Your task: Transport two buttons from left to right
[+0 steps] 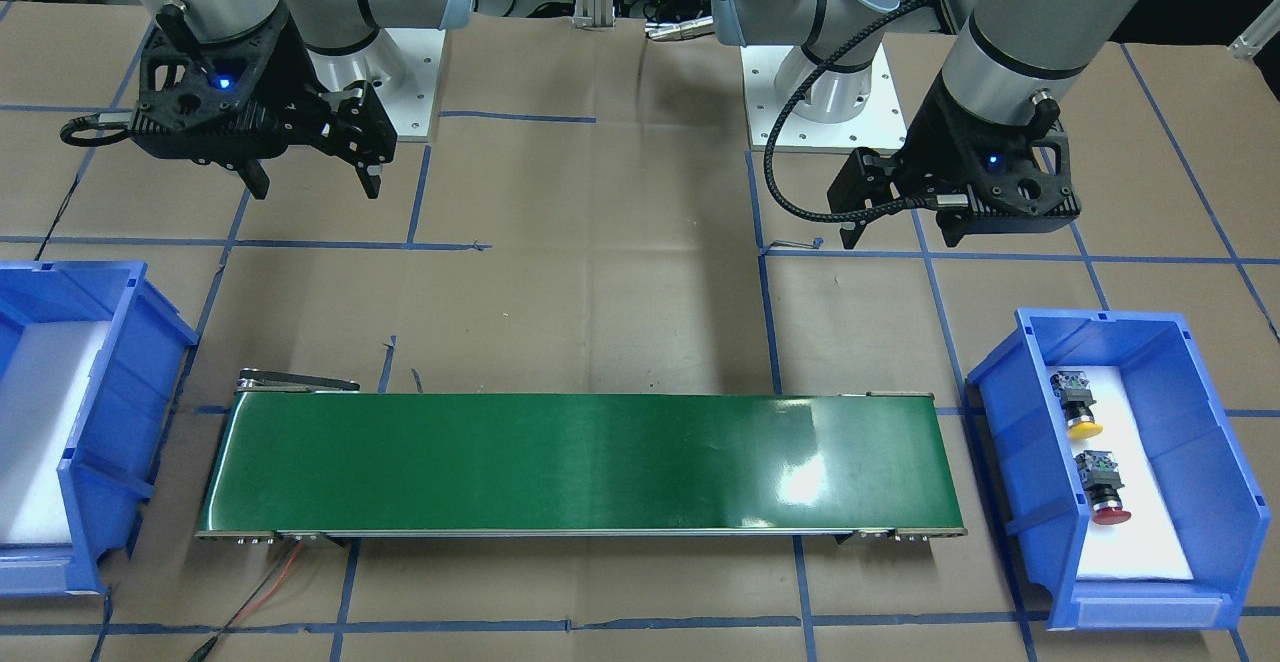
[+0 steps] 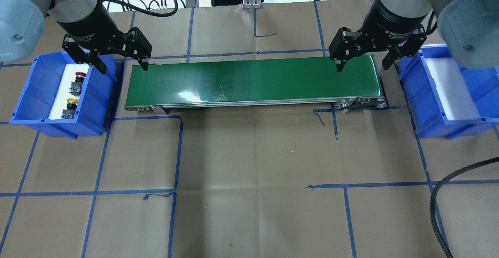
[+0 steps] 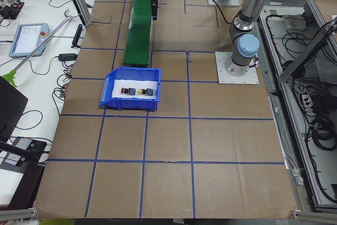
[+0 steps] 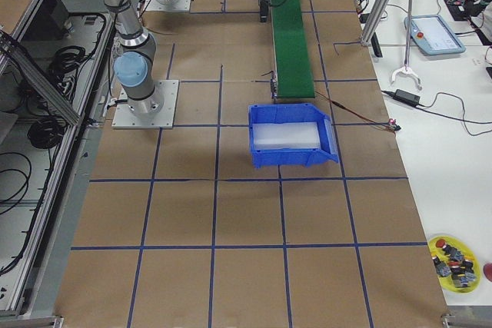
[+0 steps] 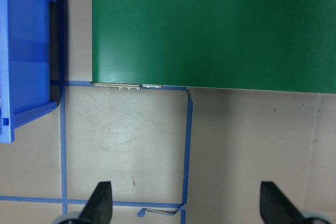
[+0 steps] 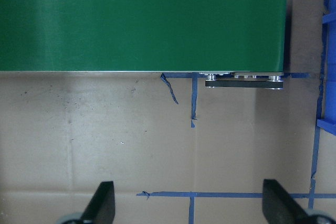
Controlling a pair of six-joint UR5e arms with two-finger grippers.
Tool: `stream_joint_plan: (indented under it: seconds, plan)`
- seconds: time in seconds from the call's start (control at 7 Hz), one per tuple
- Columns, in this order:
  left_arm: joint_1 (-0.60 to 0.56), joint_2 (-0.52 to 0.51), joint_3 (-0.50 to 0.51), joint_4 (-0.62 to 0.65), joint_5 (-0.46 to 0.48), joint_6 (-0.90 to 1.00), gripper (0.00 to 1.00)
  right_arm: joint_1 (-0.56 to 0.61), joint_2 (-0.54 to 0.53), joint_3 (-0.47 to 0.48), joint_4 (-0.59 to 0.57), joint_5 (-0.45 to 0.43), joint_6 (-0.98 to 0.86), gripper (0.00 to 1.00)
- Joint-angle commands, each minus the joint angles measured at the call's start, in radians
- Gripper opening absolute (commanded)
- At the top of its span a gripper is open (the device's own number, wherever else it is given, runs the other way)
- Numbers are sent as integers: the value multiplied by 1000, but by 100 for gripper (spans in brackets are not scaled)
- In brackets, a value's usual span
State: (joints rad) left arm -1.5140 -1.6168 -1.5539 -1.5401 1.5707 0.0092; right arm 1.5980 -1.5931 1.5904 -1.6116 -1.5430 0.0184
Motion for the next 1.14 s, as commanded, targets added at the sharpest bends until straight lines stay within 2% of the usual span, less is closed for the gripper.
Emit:
stream_joint_plan:
  seconds: [0.0,1.0]
  plan:
    - [0,0,0,0,0,-2,100,0,5,-3,1,-3,-2,100]
    - [14,8,1,0,3,11,100,0,5,0,7,-3,0,100]
